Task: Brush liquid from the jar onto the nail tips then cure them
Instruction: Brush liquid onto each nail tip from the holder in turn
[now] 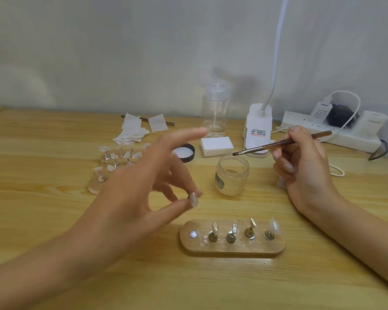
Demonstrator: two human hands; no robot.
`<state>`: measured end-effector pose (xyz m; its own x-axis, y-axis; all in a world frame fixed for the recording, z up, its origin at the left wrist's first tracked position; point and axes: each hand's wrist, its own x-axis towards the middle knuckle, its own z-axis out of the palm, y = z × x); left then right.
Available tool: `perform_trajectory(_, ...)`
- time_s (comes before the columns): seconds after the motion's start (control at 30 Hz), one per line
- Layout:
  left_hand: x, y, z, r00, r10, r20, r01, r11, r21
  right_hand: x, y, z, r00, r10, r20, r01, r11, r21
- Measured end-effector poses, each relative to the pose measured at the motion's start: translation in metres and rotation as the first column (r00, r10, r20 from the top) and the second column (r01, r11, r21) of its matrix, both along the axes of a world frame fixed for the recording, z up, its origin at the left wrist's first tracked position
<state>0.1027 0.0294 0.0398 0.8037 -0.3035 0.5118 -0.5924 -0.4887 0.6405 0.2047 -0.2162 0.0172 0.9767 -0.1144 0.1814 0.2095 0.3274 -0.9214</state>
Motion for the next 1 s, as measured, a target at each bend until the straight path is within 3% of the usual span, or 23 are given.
perform_trajectory(0.27,0.050,-0.035,-0.003,0.997,0.023,-0.080,-0.041,0.973,-0.226,-0.003,-0.001,0.002,0.999,-0.032,-0.010,0.032,0.999,0.015)
perform_trajectory(0.47,0.051,-0.036,-0.024,0.995,0.085,-0.061,-0.098,0.957,-0.274,-0.001,0.000,0.000,0.999,0.031,0.030,-0.031,0.999,-0.009)
perform_trajectory(0.67,0.052,-0.038,-0.027,0.990,0.079,-0.119,-0.111,0.950,-0.290,-0.004,0.000,-0.002,0.994,0.060,0.095,-0.042,0.982,-0.183)
perform_trajectory(1.0,0.055,-0.037,-0.029,0.985,0.061,-0.162,-0.108,0.947,-0.303,-0.005,0.004,-0.003,0.984,0.134,0.121,-0.103,0.967,-0.234)
